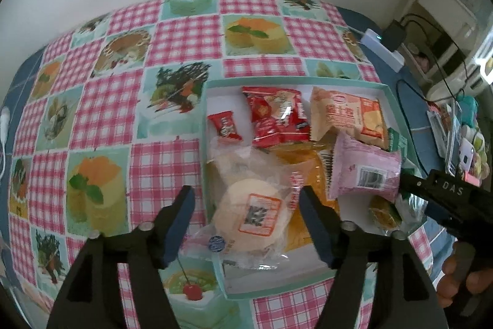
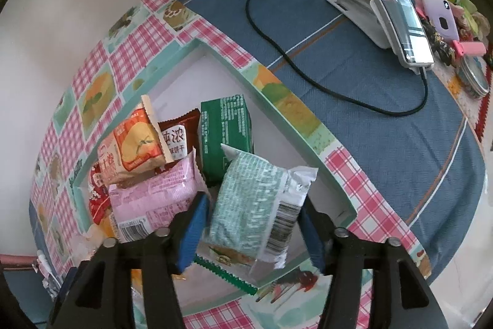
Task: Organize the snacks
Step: 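Carry the green packet and bun over the tray and open both tools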
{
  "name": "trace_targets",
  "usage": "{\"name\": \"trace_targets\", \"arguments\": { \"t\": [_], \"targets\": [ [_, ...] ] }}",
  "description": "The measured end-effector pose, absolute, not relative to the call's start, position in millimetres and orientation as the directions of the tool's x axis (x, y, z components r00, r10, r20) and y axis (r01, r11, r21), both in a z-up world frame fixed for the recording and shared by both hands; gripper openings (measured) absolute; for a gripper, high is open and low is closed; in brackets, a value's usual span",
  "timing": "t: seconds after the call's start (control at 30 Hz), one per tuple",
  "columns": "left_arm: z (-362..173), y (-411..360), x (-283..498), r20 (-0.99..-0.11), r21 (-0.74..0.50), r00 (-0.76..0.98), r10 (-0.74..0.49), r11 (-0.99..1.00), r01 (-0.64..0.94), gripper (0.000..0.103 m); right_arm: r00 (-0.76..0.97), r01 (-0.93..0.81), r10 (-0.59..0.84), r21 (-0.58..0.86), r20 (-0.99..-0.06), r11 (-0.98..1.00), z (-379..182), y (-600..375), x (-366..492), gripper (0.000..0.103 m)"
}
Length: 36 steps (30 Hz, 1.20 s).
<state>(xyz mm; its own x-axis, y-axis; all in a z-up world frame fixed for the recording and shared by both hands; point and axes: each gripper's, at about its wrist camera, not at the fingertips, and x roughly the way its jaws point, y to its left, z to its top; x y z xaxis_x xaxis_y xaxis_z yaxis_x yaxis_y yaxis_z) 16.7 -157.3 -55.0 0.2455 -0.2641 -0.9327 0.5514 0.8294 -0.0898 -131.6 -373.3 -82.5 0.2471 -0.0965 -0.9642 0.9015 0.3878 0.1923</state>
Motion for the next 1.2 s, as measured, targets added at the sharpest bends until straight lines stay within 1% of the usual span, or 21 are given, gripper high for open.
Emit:
{"name": "trace_targets", "arguments": {
  "t": [0.13, 0.17, 0.2, 0.23, 0.3, 0.33, 0.4, 0.5, 0.9, 1.07, 1.2],
  "targets": [
    [-59, -145, 23, -0.938, -0.098, 0.242, -0.248, 0.861, 0.500, 0.074, 0.239, 0.901, -0.102, 0.181, -0.966, 0.395, -83, -371, -131, 0.070],
    [-60, -141, 24, -0.939, -0.100, 0.243, -0.244, 0.868, 0.486, 0.077, 0.240, 0.901, -0.103, 0.182, -0.965, 0.394, -83, -371, -132, 0.073],
    [-60, -139, 25, -0.939, -0.101, 0.244, -0.242, 0.873, 0.477, 0.085, 0.241, 0.901, -0.105, 0.183, -0.965, 0.393, -83, -369, -132, 0.073],
    [-60, -137, 26, -0.939, -0.100, 0.248, -0.238, 0.879, 0.466, 0.088, 0.242, 0.901, -0.108, 0.182, -0.964, 0.393, -83, -368, -133, 0.073],
    [-61, -131, 25, -0.939, -0.095, 0.254, -0.231, 0.887, 0.452, 0.088, 0.245, 0.900, -0.115, 0.181, -0.963, 0.397, -82, -366, -134, 0.075],
    [-62, -129, 24, -0.940, -0.095, 0.254, -0.229, 0.889, 0.448, 0.088, 0.247, 0.899, -0.120, 0.180, -0.962, 0.400, -81, -365, -134, 0.077],
    [-63, -124, 23, -0.941, -0.095, 0.253, -0.224, 0.894, 0.439, 0.089, 0.255, 0.896, -0.127, 0.185, -0.959, 0.403, -80, -362, -136, 0.095],
    [-64, -114, 22, -0.942, -0.091, 0.257, -0.215, 0.902, 0.422, 0.090, 0.289, 0.886, -0.118, 0.219, -0.950, 0.408, -79, -357, -137, 0.101],
    [-76, -80, 21, -0.953, -0.090, 0.245, -0.176, 0.941, 0.327, 0.091, 0.336, 0.853, -0.152, 0.232, -0.930, 0.468, -66, -334, -147, 0.103],
    [-78, -74, 19, -0.955, -0.071, 0.251, -0.156, 0.946, 0.315, 0.091, 0.340, 0.818, -0.194, 0.188, -0.920, 0.543, -55, -310, -143, 0.103],
    [-79, -69, 16, -0.959, -0.034, 0.257, -0.118, 0.950, 0.309, 0.091, 0.330, 0.770, -0.199, 0.141, -0.923, 0.623, -52, -288, -133, 0.103]
  ]
}}
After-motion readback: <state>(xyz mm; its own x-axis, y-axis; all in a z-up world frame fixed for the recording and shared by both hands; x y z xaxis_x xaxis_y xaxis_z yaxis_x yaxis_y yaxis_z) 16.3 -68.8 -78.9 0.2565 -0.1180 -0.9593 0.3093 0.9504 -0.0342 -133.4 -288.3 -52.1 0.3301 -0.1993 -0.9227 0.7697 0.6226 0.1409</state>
